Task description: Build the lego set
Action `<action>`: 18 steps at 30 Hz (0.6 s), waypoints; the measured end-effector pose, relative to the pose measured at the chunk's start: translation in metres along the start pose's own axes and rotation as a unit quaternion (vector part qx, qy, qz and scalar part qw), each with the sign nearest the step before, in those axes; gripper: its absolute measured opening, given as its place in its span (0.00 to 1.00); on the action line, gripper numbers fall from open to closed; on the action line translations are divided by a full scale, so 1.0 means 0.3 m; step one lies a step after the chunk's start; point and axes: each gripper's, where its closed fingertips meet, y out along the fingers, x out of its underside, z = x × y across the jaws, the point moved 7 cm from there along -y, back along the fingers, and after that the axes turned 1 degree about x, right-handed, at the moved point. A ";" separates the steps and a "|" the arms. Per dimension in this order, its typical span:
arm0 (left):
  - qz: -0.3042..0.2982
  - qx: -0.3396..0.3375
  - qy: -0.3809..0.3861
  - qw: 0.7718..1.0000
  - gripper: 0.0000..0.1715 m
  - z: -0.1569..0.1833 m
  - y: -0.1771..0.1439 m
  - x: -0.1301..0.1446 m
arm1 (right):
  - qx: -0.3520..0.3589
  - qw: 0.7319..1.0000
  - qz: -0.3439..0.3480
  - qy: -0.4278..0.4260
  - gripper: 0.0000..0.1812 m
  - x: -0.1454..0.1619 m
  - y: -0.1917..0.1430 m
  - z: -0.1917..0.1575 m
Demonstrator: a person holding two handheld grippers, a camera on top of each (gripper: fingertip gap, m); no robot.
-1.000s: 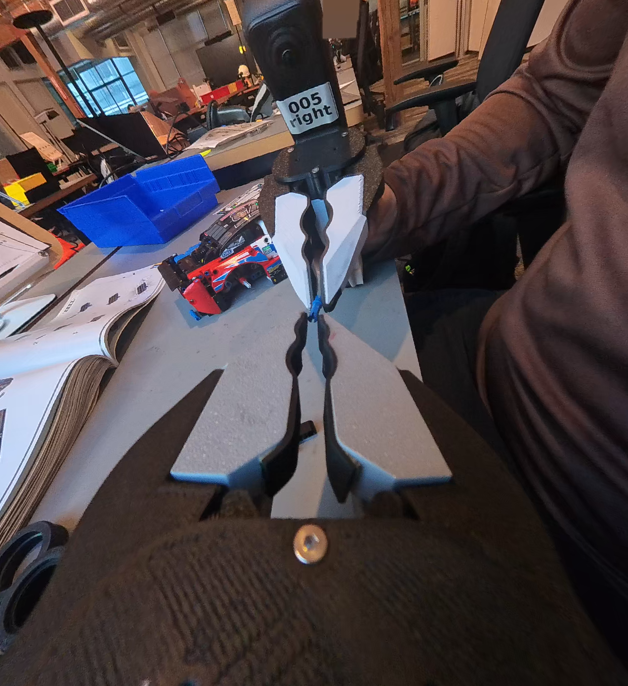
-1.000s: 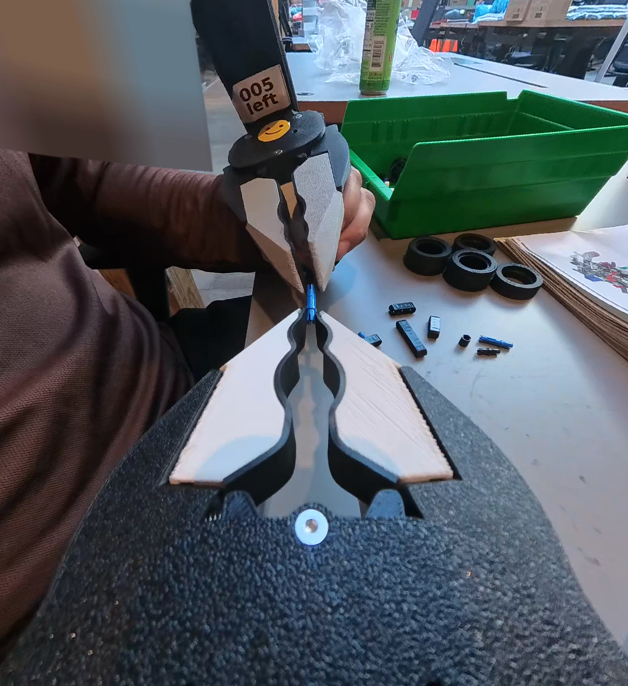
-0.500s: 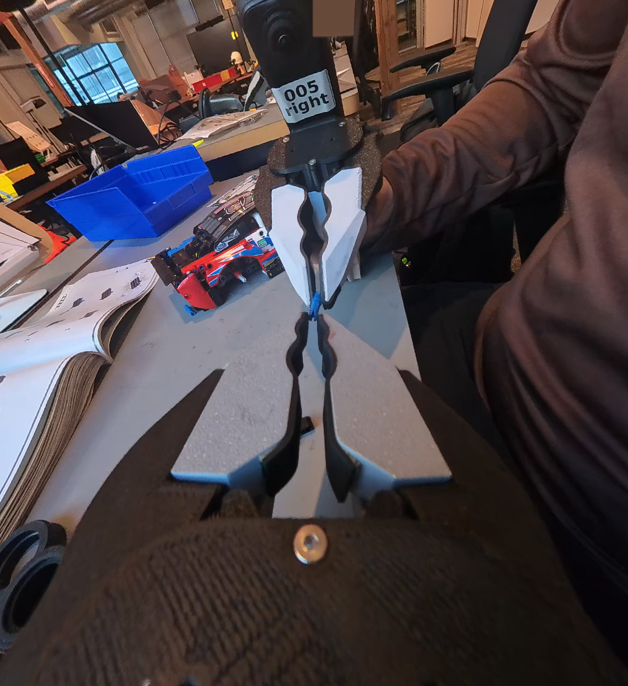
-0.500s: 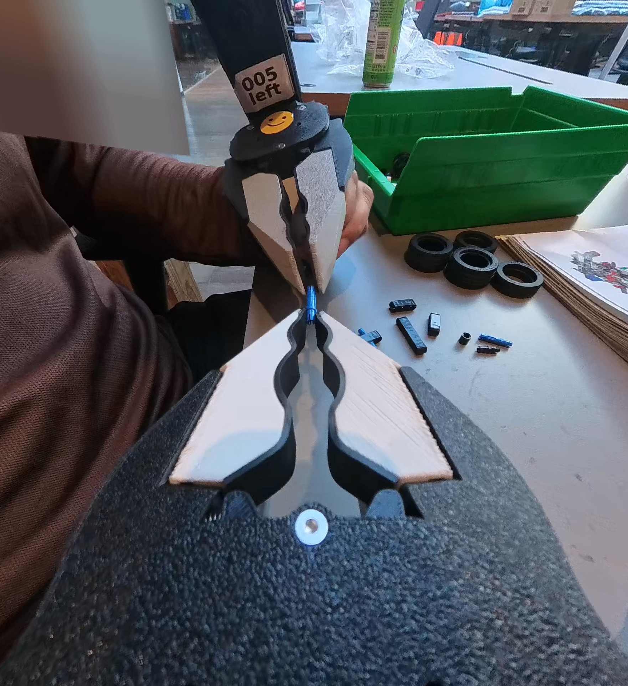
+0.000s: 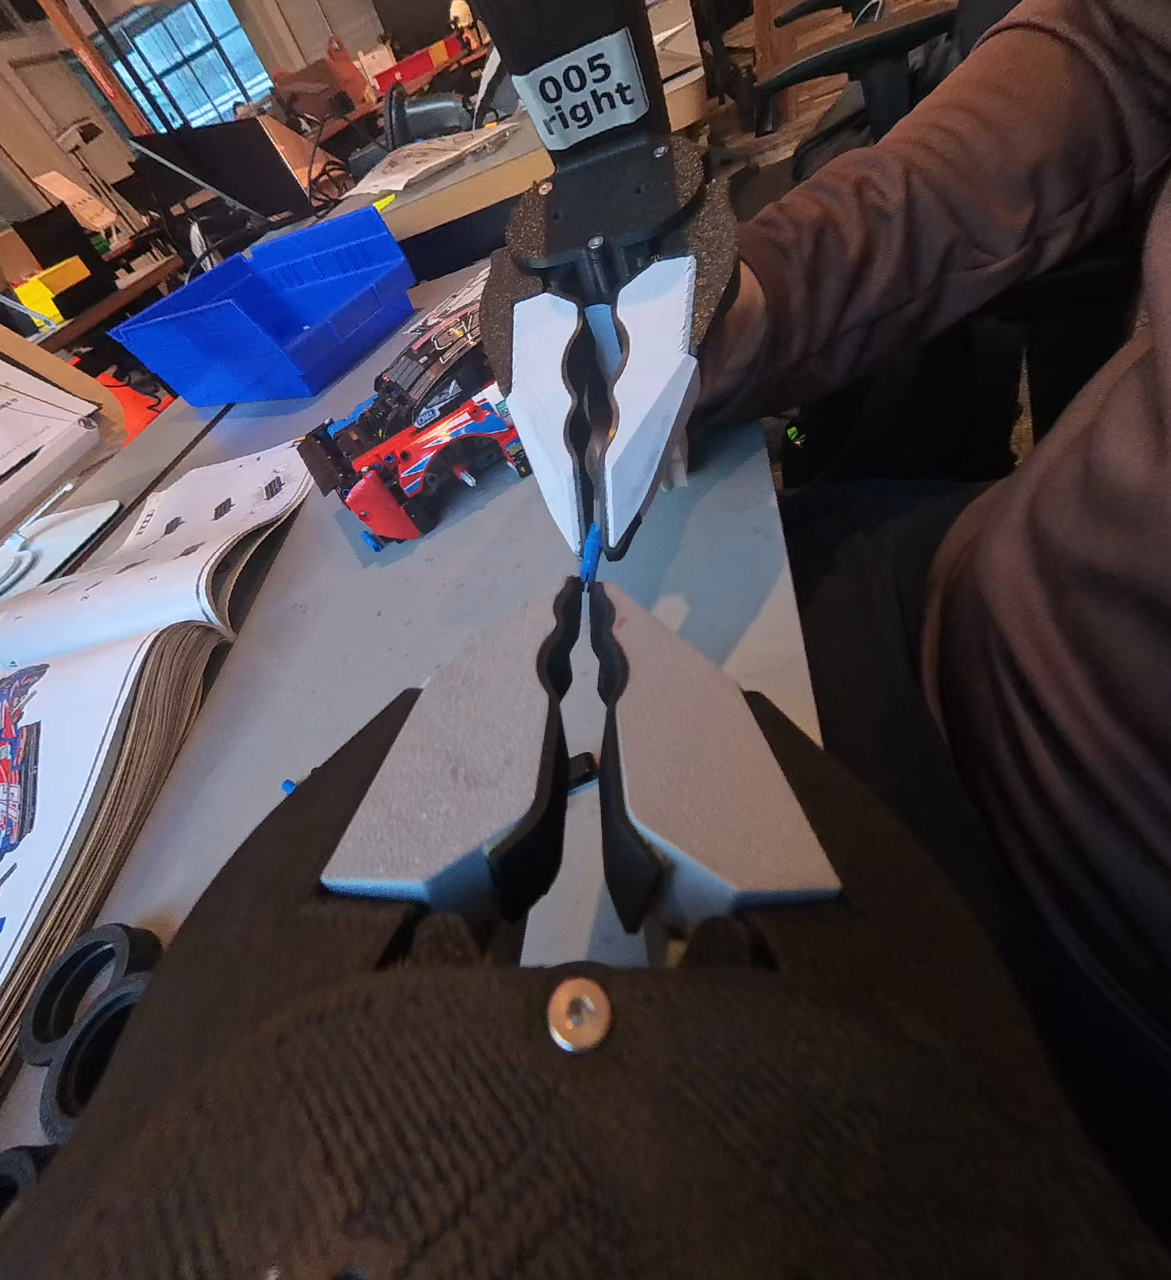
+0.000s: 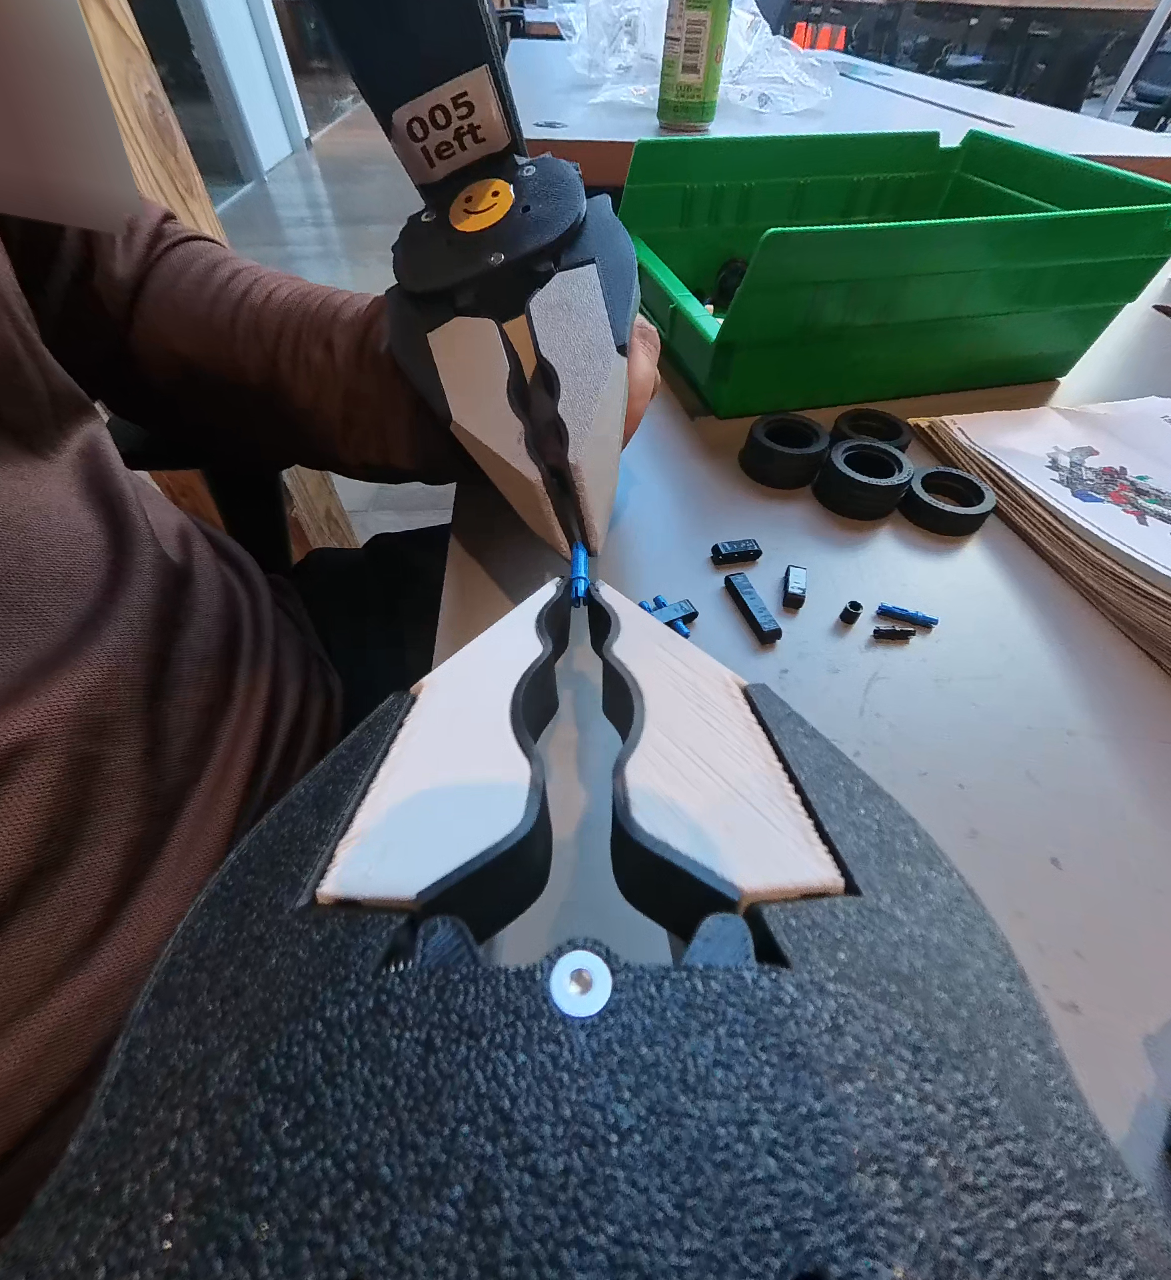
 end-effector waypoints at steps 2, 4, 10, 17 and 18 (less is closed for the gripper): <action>-0.003 -0.003 -0.001 1.000 0.01 -0.001 0.002 0.001 | 0.002 1.000 -0.001 0.002 0.02 0.001 0.000 0.002; -0.004 -0.003 -0.002 1.000 0.01 -0.002 0.003 0.002 | 0.002 1.000 -0.002 0.003 0.02 0.002 0.000 0.003; -0.011 -0.002 -0.005 1.000 0.01 -0.006 0.004 0.006 | 0.007 1.000 -0.009 0.004 0.02 0.005 0.003 0.006; -0.015 0.004 -0.013 1.000 0.01 -0.010 0.007 0.010 | 0.010 1.000 -0.015 0.004 0.02 0.008 0.003 0.009; -0.014 0.008 -0.014 1.000 0.01 -0.010 0.008 0.011 | 0.009 1.000 -0.015 0.005 0.02 0.008 0.003 0.008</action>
